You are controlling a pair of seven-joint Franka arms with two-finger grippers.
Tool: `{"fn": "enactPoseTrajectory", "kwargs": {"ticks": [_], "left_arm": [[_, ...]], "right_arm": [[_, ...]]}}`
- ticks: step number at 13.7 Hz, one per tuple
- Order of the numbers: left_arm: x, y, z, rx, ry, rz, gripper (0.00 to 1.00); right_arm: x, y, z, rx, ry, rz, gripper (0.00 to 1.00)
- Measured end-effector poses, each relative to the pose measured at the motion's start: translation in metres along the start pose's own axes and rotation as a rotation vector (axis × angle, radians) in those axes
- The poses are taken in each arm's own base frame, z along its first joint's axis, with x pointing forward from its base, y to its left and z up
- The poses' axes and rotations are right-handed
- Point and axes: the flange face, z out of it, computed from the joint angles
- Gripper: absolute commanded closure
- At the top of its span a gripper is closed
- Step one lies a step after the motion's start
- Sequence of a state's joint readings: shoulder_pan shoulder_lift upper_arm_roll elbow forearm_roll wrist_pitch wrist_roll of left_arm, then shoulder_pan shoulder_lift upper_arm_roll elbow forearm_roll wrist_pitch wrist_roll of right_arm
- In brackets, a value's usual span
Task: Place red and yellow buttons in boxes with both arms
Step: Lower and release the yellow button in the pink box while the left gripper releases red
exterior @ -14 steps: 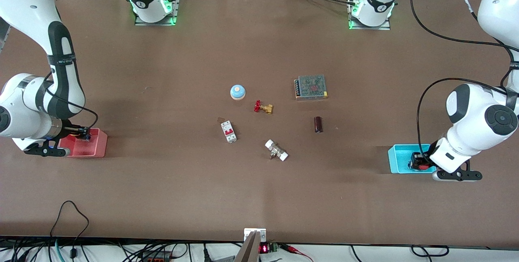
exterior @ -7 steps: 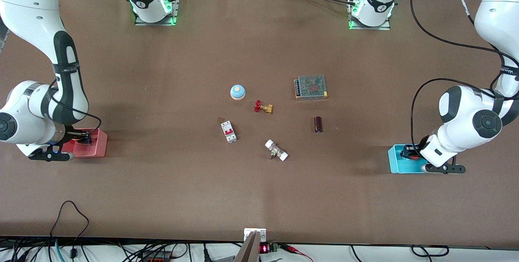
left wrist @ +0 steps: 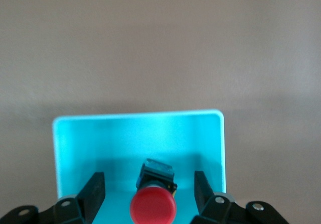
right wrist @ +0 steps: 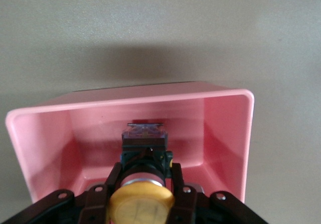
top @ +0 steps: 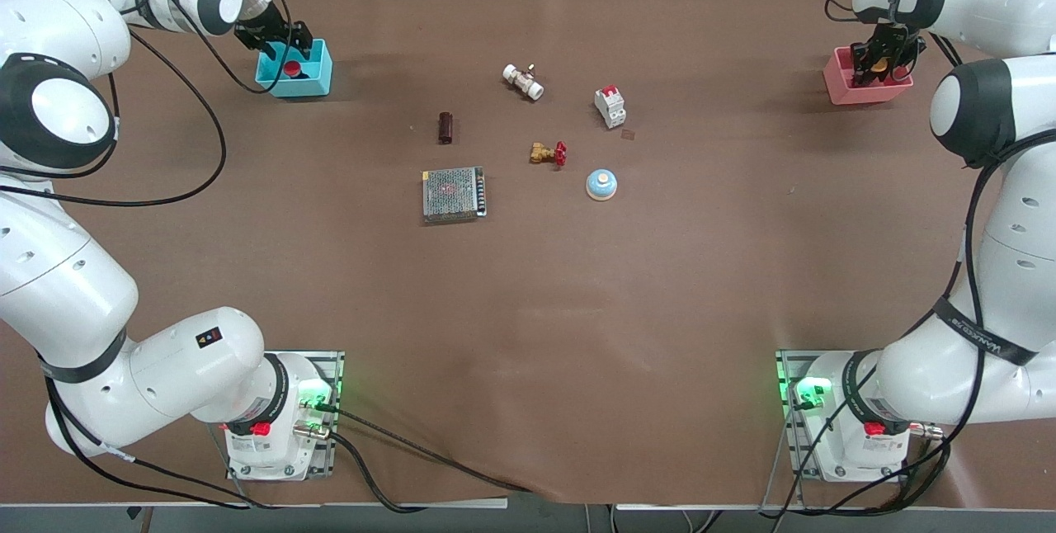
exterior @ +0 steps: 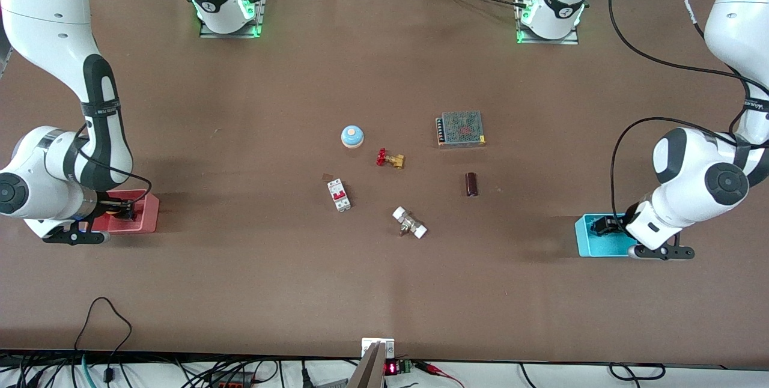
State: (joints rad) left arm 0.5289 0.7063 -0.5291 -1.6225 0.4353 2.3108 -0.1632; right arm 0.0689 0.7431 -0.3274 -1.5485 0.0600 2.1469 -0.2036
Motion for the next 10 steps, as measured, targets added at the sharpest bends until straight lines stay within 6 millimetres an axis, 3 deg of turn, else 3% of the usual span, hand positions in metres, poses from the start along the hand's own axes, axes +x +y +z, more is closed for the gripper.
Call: {"fn": "enactPoseTrajectory", "kwargs": {"ticks": [1,3,7,8,10], "left_arm": [[0.004,0.0,-0.01,0.004,0.018,-0.006,0.01],[0.012,0.002,-0.043,0.021,0.066,-0.024,0.0],[0.012,0.021,-0.13,0.088,0.099,-0.071,0.0],[0.01,0.03,-0.151,0.103,0.109,-0.065,0.0],[0.003,0.043,-0.19,0.127,0.12,-0.07,0.0]], "right_arm": [[0.0,0.001,0.001,0.008,0.001,0.004,0.39],[0.0,0.0,0.002,0.02,0.002,0.011,0.0],[0.003,-0.002,-0.005,0.024,0.017,0.01,0.0],[0.006,-0.003,-0.016,0.026,0.031,0.008,0.0],[0.006,-0.006,-0.057,0.04,0.055,0.003,0.0]]}}
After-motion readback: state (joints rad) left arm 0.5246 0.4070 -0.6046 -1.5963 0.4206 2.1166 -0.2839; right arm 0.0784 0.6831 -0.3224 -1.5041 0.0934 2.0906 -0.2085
